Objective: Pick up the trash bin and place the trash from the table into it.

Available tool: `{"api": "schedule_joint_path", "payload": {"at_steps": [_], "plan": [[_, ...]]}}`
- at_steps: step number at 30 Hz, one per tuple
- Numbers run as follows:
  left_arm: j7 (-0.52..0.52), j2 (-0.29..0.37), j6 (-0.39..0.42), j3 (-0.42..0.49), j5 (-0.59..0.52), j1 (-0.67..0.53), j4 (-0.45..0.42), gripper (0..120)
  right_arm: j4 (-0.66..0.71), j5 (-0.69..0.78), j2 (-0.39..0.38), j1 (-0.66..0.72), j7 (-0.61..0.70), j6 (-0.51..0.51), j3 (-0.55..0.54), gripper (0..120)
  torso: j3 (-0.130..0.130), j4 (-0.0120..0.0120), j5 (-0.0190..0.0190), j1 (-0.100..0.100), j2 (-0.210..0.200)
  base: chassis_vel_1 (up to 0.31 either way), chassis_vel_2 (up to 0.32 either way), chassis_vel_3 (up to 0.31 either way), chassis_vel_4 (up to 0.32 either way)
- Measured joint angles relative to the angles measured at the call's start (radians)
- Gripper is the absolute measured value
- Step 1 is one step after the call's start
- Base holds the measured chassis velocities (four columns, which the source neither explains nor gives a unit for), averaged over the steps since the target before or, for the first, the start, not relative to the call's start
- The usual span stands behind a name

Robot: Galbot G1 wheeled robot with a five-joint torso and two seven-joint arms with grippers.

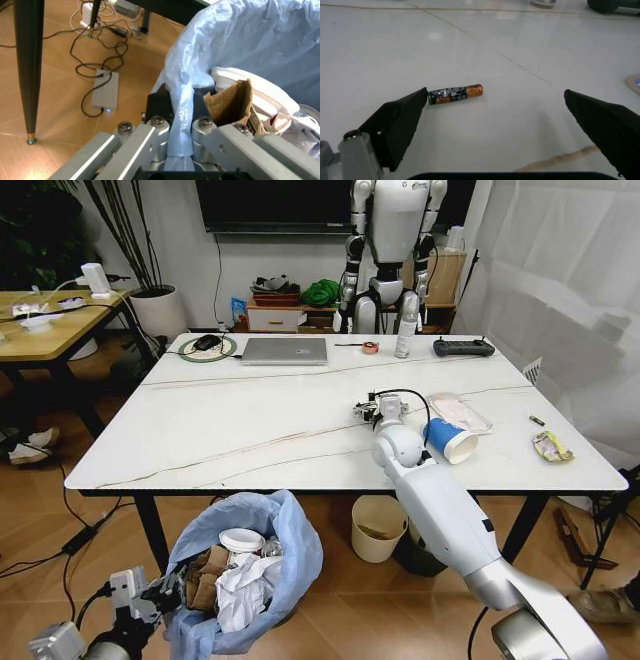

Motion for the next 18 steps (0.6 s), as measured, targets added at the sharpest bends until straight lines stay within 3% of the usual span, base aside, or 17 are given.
{"api": "schedule_joint_path", "payload": {"at_steps": [18], "plan": [[-0.001,0.010,0.002,0.009,-0.003,-0.006,0.005,0,0.059,0.021,-0.065,-0.046,0.010,-0.014,0.030,100,0.000,0.0000,0.0001,0.000,0.000,0.000,0.000,0.000,0.000]]}}
